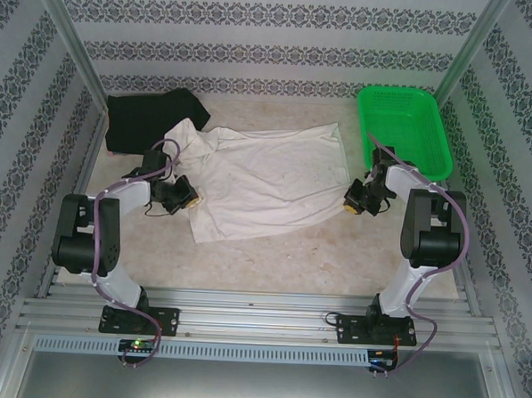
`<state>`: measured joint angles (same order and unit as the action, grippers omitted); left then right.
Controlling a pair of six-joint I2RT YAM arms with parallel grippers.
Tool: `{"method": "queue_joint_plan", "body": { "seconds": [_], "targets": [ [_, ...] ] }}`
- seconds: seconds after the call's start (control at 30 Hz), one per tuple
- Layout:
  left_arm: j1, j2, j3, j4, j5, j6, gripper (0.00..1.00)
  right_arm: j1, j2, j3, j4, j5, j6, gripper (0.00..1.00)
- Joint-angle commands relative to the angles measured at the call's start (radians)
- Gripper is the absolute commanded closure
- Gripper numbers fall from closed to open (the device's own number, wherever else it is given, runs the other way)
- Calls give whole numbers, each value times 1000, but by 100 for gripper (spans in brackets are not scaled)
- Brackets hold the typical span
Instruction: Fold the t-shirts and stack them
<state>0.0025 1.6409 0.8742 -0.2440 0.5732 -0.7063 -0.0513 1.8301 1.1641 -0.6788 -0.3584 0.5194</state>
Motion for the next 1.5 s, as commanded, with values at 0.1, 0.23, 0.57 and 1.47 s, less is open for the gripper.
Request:
{"method": "queue_joint_plan", "body": {
  "seconds": [0.1,0.23,0.57,1.47],
  "targets": [
    [35,-147,-18,-76,22,13,100,-33,-66,11,3,-27,-5,74],
    [43,-278,8,-147,4,-1,100,-53,-93,14,-5,-42,3,56],
    [53,-502,39,-258,-16,-49,100,-63,-79,-29,-33,-40,30,54],
    [66,-675,156,-417,-93,-2,100,-44,-246,-40,-143,-39,40,100]
  ]
}}
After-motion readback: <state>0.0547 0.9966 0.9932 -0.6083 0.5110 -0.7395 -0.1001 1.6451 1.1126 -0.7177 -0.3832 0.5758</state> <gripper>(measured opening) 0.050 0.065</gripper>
